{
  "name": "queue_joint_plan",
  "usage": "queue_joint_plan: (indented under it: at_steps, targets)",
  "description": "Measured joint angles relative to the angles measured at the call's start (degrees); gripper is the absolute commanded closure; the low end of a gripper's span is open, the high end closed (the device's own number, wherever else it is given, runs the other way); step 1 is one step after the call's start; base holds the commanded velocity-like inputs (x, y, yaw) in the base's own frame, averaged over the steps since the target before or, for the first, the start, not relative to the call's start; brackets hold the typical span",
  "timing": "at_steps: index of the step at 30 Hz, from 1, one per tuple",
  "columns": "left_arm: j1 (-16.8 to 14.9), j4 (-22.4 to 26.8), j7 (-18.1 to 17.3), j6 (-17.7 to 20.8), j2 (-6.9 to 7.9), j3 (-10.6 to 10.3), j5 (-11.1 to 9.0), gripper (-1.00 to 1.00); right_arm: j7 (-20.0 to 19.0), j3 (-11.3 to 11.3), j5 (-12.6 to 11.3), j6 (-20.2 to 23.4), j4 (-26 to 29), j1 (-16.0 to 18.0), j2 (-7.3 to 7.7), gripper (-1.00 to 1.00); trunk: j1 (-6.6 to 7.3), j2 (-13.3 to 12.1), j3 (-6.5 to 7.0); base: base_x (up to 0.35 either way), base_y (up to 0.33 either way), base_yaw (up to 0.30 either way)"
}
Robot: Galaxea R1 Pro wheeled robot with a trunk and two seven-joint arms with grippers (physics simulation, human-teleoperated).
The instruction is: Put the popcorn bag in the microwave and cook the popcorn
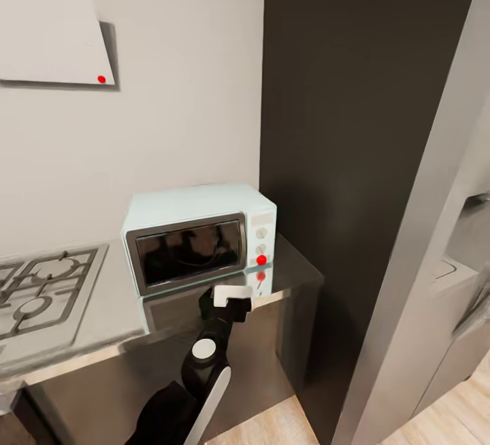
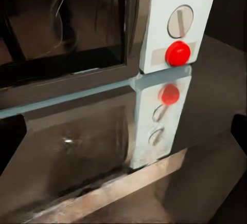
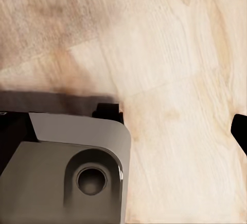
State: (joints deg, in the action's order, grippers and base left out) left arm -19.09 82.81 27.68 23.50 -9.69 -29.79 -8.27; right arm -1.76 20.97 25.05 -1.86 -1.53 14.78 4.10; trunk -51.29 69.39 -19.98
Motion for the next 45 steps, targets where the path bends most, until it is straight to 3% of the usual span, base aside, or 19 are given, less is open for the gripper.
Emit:
queue_joint_plan:
  at_steps: [10,15,19,21,24,25,27,30,32,34,35,36,41,45]
  targets:
    - [0.00,-1.06,-0.24,-0.13,0.03,-0.92,-0.76,-1.00,0.00,-0.02,0.08,0.11,-0.03,0.00,0.00,-1.00,0.00,0.00,0.00,-0.346,0.000,0.000]
    - [0.00,-14.30,-0.47,-0.74,0.43,-0.37,-8.65,-1.00,0.00,-0.02,0.08,0.02,-0.03,0.00,0.01,-1.00,0.00,0.00,0.00,-0.341,0.000,0.000]
    - [0.01,-26.65,-0.50,-1.24,2.23,0.00,-19.69,-1.00,0.01,-0.11,0.14,-0.05,-0.04,0.00,-0.23,-1.00,0.00,0.00,-0.01,-0.337,0.000,0.000]
    - [0.03,-35.83,-0.53,-3.82,3.00,0.04,-25.11,-1.00,0.01,-0.16,0.16,-0.05,-0.06,0.00,-0.17,-1.00,0.00,0.00,-0.01,-0.343,0.000,0.000]
    - [0.02,-46.80,-0.54,-9.18,3.17,0.09,-28.84,-1.00,0.01,-0.20,0.17,0.01,-0.03,0.00,0.05,-1.00,0.00,0.00,-0.01,-0.343,0.000,0.000]
    - [0.01,-50.04,-0.59,-10.16,3.19,0.14,-29.29,-1.00,0.01,-0.23,0.20,0.02,-0.01,0.00,0.09,-1.00,0.00,0.00,-0.01,-0.259,0.000,0.000]
    - [0.03,-64.38,-3.07,-11.87,3.13,0.39,-30.07,-1.00,0.01,-0.27,0.32,0.03,0.02,0.00,0.09,-1.00,0.02,0.01,-0.02,-0.050,0.000,0.000]
    - [-0.02,-73.26,-4.25,-12.13,3.26,0.46,-30.29,-1.00,0.01,-0.28,0.35,0.03,0.02,0.00,0.09,-1.00,0.03,0.01,-0.01,-0.009,0.000,0.000]
    - [0.11,-79.60,-10.01,-12.23,3.27,0.55,-32.40,-1.00,0.02,-0.28,0.35,0.03,0.02,0.00,0.10,-1.00,0.03,0.01,-0.01,-0.002,0.000,0.000]
    - [0.41,-81.55,-16.63,-12.28,3.86,0.52,-34.08,-1.00,0.02,-0.28,0.35,-0.02,0.02,0.00,0.09,-1.00,0.03,0.01,-0.01,-0.001,0.000,0.000]
    - [0.39,-82.26,-21.30,-12.28,4.88,0.48,-34.86,-1.00,0.02,-0.28,0.35,-0.02,0.02,0.00,0.10,-1.00,0.03,0.01,-0.01,0.000,0.000,0.000]
    - [0.35,-82.45,-22.72,-12.38,5.28,0.48,-35.08,-1.00,0.02,-0.28,0.35,-0.03,0.02,0.00,0.09,-1.00,0.03,0.01,0.00,0.000,0.000,0.000]
    - [2.12,-82.80,-25.30,-19.86,5.91,0.47,-35.55,-1.00,0.02,-0.28,0.28,-0.10,0.02,0.00,0.12,-1.00,0.03,0.01,-0.01,0.000,0.000,0.000]
    - [5.52,-82.81,-25.50,-22.31,5.89,0.47,-35.60,-1.00,0.02,-0.28,0.22,-0.04,0.01,0.00,0.11,-1.00,0.03,0.01,-0.01,0.000,0.000,0.000]
